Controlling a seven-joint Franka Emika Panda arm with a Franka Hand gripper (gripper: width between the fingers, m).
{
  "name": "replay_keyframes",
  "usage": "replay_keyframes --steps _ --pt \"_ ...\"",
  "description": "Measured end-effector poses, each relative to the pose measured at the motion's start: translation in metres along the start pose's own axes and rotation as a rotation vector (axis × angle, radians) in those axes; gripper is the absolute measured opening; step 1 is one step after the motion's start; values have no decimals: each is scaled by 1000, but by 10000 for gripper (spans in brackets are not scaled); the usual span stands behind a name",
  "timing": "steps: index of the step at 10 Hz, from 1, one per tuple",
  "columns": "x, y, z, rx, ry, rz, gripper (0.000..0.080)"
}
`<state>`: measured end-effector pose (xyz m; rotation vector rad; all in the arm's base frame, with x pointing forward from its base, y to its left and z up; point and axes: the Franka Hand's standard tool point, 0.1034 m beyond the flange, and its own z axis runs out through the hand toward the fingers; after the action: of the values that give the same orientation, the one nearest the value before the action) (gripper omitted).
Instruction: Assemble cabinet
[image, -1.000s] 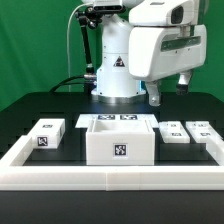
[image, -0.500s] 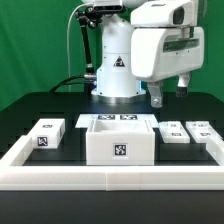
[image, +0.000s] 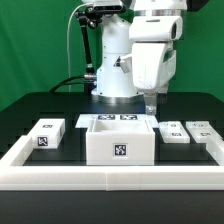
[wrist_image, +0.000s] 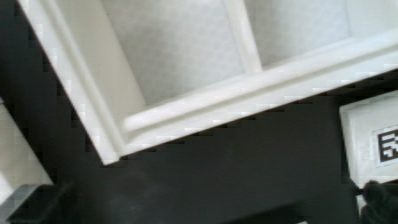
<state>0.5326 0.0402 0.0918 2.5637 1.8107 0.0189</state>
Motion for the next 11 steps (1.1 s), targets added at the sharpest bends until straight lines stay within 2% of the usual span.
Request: replay_keyframes --steps 2,4,5,10,11 --pt "-4 -1 2 -1 1 -95 796" --pt "-16 -7 10 -17 5 -270 796" --pt "-21 -11 13 -16 -1 -311 796" --pt "-21 -10 13 -15 0 -280 796" --pt "-24 -17 14 -17 0 -279 796"
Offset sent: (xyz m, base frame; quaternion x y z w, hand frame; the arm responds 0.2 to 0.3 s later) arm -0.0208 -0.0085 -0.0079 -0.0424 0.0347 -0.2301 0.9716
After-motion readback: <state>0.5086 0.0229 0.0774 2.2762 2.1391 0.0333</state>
